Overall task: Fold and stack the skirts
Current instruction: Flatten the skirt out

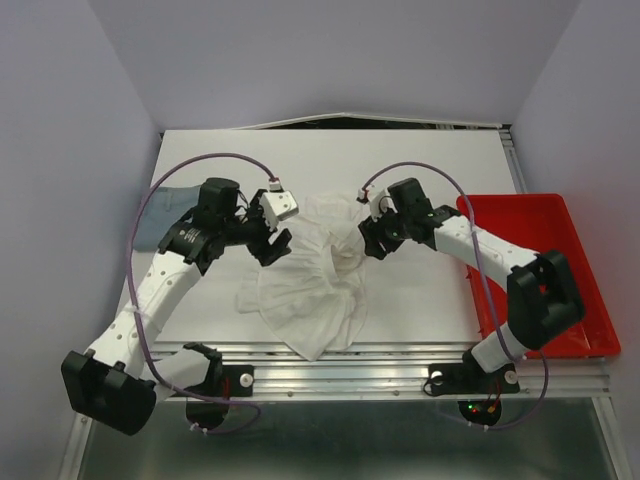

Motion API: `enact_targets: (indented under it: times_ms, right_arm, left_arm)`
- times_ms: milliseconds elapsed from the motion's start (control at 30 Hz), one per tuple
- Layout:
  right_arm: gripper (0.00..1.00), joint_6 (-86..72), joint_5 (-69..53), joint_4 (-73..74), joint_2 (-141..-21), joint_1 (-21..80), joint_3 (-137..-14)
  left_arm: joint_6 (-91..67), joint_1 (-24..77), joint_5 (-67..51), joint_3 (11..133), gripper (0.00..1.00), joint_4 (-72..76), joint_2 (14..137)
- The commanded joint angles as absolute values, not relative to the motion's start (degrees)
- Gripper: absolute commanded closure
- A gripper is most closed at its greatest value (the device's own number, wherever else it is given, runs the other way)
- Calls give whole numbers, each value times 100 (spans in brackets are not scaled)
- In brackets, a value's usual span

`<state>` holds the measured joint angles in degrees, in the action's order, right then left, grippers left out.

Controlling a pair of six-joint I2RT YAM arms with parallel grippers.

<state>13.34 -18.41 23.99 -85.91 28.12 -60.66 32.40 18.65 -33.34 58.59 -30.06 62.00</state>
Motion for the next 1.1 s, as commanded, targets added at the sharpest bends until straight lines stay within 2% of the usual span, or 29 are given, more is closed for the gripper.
enact_targets:
  times_ms: [0,200,400,433,533,567,767,900,1000,1033,1067]
  right_arm:
    - [41,1441,-1575,1794,-9227,2944,-6170]
    - [46,1292,-1512,1231,-10176,2892,-6459]
    - [64,1020,-1380,1020,-10731,2769,-6653]
    - [69,985,-1397,1011,-10766,2769,-6662]
    - [73,940,-1485,1002,-10811,2716,-6680]
    - [75,906,-1503,1002,-10811,2716,-6671]
    - [97,668,-1494,1028,-10951,2663,-6829]
    - [99,554,-1293,1028,-11004,2610,-6917]
    - [99,484,-1213,1063,-11057,2444,-6943]
    - [99,457,-1178,1081,-11074,2391,-6952]
    - [99,431,-1160,1098,-11083,2321,-6961]
  left_arm:
    - [3849,2791,-3174,6257,20,-2830,6486]
    - [4263,4560,-2014,6643,23,-3015,7214]
    - [4623,5570,-1170,7127,29,-3102,8303]
    - [4623,5642,-1108,7267,33,-3111,8427]
    - [4570,5757,-1011,7435,38,-3042,8850]
    - [4570,5774,-889,7453,39,-3015,8946]
    - [4720,5897,-940,7620,40,-3444,9579]
    - [4755,5906,-1020,7743,45,-3770,9633]
    - [4737,5897,-748,7734,62,-4086,9685]
    - [4720,5897,-686,7726,78,-4261,9686]
    - [4668,5897,-633,7726,87,-4350,9659]
